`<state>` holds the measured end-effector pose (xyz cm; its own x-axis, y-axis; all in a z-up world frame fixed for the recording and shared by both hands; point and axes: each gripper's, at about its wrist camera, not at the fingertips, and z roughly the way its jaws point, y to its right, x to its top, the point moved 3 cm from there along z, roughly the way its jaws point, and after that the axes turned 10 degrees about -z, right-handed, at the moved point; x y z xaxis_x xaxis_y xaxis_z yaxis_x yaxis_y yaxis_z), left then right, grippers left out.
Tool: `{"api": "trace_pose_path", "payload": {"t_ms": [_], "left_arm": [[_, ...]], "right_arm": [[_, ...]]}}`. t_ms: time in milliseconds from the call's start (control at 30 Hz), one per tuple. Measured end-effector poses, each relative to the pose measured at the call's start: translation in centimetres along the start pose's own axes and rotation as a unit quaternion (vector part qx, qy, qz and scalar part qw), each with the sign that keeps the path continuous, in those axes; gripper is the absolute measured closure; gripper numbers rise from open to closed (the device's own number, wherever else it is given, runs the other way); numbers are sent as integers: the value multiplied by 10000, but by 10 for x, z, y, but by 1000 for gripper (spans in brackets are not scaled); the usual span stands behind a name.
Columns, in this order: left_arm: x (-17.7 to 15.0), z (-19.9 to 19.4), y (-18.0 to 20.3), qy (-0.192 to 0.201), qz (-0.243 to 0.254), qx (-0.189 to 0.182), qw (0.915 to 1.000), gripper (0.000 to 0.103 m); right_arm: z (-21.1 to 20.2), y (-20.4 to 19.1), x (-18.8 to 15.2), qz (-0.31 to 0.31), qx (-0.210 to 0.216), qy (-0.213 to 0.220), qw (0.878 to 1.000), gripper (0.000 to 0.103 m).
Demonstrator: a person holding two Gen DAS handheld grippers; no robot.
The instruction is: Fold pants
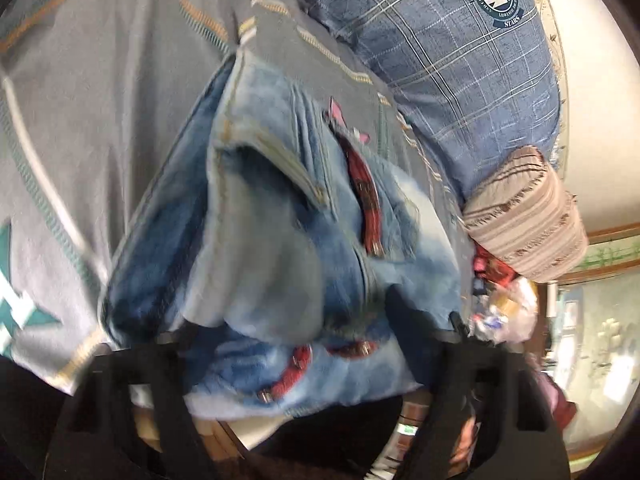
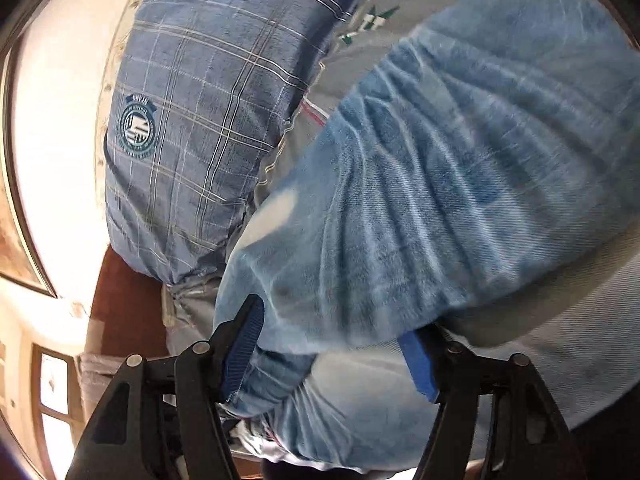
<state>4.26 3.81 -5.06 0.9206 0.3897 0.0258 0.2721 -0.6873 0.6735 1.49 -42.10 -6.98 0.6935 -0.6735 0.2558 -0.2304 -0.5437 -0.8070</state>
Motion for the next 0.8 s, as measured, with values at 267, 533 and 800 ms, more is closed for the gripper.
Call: {"api": "trace_pose_path", "payload": {"t_ms": [267, 533, 800], "left_arm": [[-12, -77, 19, 427, 847, -682, 9932, 79], [-25, -12, -70, -697, 230, 171, 9972, 78], [-41, -76, -50, -611, 1579, -191, 9854, 47]], "right_arm": [[-72, -62, 6, -1378, 526, 528, 9877, 100], [-63, 8, -57, -1441, -635, -505, 9862, 99], [-109, 24, -50, -1214, -1100, -346, 9859, 65]]}}
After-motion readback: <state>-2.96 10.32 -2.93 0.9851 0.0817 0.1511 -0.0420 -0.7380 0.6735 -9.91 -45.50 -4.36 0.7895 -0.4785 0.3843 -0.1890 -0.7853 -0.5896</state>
